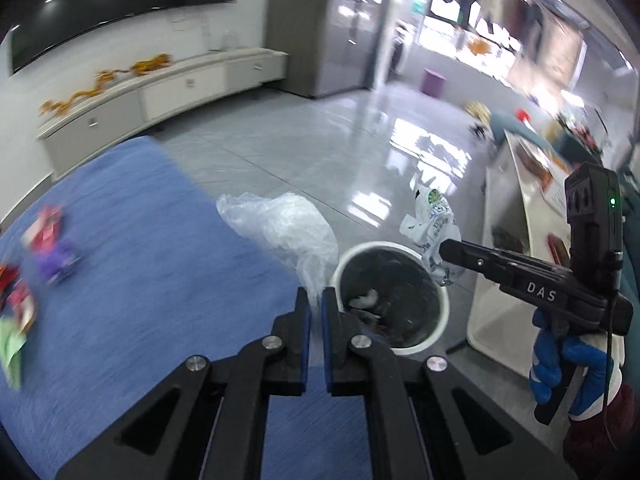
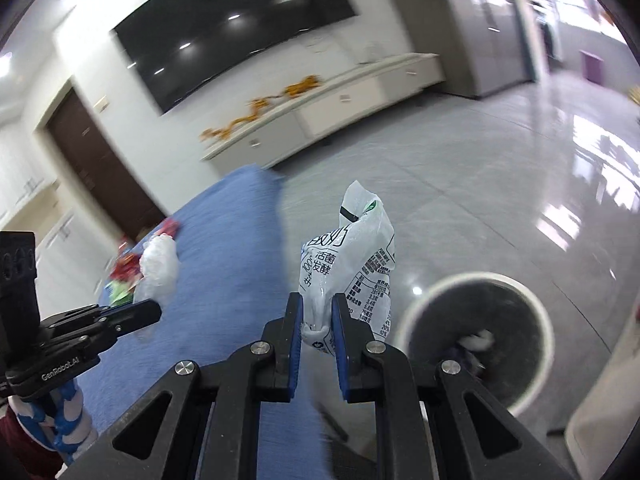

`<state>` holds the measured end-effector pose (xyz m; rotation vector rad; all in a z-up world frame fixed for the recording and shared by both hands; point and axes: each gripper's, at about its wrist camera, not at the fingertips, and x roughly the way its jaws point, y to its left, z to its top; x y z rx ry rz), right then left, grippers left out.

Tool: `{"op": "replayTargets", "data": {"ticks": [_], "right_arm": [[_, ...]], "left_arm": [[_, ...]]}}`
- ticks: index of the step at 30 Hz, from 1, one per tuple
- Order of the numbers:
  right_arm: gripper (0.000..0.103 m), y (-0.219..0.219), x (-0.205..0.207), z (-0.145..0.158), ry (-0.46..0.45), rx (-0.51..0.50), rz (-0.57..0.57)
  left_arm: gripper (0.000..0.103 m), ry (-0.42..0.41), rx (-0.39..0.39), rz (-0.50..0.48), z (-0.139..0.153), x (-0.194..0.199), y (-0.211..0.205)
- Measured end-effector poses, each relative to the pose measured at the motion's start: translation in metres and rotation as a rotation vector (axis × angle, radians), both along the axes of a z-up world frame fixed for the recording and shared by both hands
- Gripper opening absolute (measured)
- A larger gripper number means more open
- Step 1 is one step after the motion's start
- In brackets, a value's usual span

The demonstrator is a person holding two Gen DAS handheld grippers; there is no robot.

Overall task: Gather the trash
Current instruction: 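Carry both bags over the white bin and open both grippers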

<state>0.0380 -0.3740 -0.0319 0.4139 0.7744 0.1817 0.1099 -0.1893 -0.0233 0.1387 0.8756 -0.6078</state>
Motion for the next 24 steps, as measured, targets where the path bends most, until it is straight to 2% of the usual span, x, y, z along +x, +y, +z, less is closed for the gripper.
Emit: {"op": "replayTargets", "data": {"ticks": [4, 8, 15, 16, 17, 18, 20, 22, 24], "right_arm": [[0.014, -0.038, -0.001, -0.018, 0.049, 0.0, -0.085], [0.014, -0.061, 0.006, -0.036, 0.098, 0.003, -0.138], [0.02, -0.087, 0.019, -0.061, 0.175, -0.024, -0.196], [0.025, -0.09, 0.019, -0.064, 0.184, -0.03, -0.205], [0.028, -0.091, 0.019, -0.066, 0.192, -0.035, -0.216], [0.036, -0.093, 0.018, -0.068, 0.196, -0.037, -0.228], [0.04, -0.097, 0.014, -0.071, 0.2, -0.03, -0.249], [0.041, -0.1, 0.011, -0.073, 0.208, -0.031, -0.264], [0.041, -0.101, 0.01, -0.072, 0.214, -0.036, -0.276]], "left_arm": [[0.005, 0.029, 0.048, -0.094, -0.016, 0.014, -0.062], [0.005, 0.064, 0.077, -0.144, -0.035, 0.024, -0.105], [0.007, 0.165, 0.071, -0.161, -0.062, 0.052, -0.151], [0.007, 0.187, 0.066, -0.162, -0.066, 0.057, -0.157], [0.011, 0.209, 0.059, -0.162, -0.07, 0.061, -0.159], [0.014, 0.225, 0.055, -0.159, -0.073, 0.064, -0.161], [0.039, 0.252, 0.039, -0.154, -0.077, 0.068, -0.165], [0.054, 0.253, 0.029, -0.141, -0.077, 0.069, -0.165], [0.054, 0.255, 0.021, -0.14, -0.076, 0.068, -0.163]]}}
